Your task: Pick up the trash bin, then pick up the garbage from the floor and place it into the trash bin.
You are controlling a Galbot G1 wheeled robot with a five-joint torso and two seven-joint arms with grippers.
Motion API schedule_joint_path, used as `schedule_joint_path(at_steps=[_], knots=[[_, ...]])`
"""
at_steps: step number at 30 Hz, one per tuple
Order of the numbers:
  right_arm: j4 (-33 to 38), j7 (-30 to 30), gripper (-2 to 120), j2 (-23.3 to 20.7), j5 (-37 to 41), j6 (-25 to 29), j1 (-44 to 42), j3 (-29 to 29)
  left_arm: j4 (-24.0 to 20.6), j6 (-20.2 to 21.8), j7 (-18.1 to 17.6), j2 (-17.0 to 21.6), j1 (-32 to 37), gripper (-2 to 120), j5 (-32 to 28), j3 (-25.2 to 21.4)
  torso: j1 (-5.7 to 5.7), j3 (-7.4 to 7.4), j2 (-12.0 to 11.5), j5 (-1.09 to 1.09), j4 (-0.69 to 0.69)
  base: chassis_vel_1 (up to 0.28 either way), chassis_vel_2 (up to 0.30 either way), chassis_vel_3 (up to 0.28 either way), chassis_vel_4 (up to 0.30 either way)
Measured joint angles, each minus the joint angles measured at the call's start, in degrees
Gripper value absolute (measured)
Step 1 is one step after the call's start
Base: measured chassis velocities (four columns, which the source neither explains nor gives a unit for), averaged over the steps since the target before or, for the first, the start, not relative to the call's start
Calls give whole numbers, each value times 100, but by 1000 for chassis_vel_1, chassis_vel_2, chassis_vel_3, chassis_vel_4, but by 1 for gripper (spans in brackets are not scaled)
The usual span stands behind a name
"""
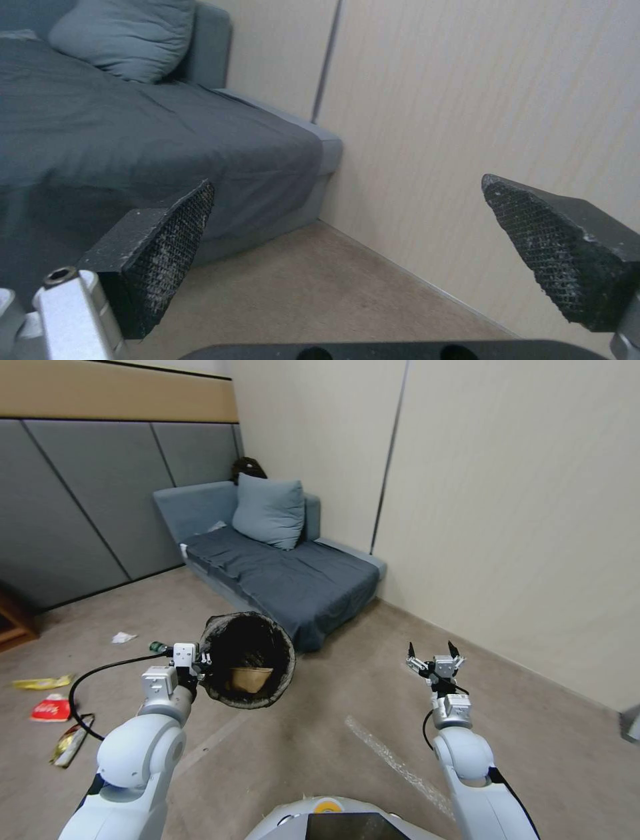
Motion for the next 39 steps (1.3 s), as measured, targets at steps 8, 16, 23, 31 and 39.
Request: schedule_joint_path(at_steps=[8,16,23,31,39], knots=[[-8,-2,100,2,-21,5,0,-60,0,0,0,-1,-7,0,1,2,0,0,0,0,0,74,67,70,70],[-25,-14,100,-2,-37,-15,21,-75,14,0,1,9,-19,0,0,-19,0,0,0,0,0,58,69,72,66],[-69,-19,100,12,-54,-11,22,-83,53,0,5,73,-98,0,-27,-12,0,0,0,0,0,78,68,61,64],[-121,-14,100,20,-69,14,5,-123,91,0,9,42,-90,0,-31,-14,0,0,0,0,0,70,74,65,61],[-141,-11,100,23,-104,33,0,-168,94,0,10,25,-96,0,-32,-17,0,0,0,0,0,70,70,72,60]])
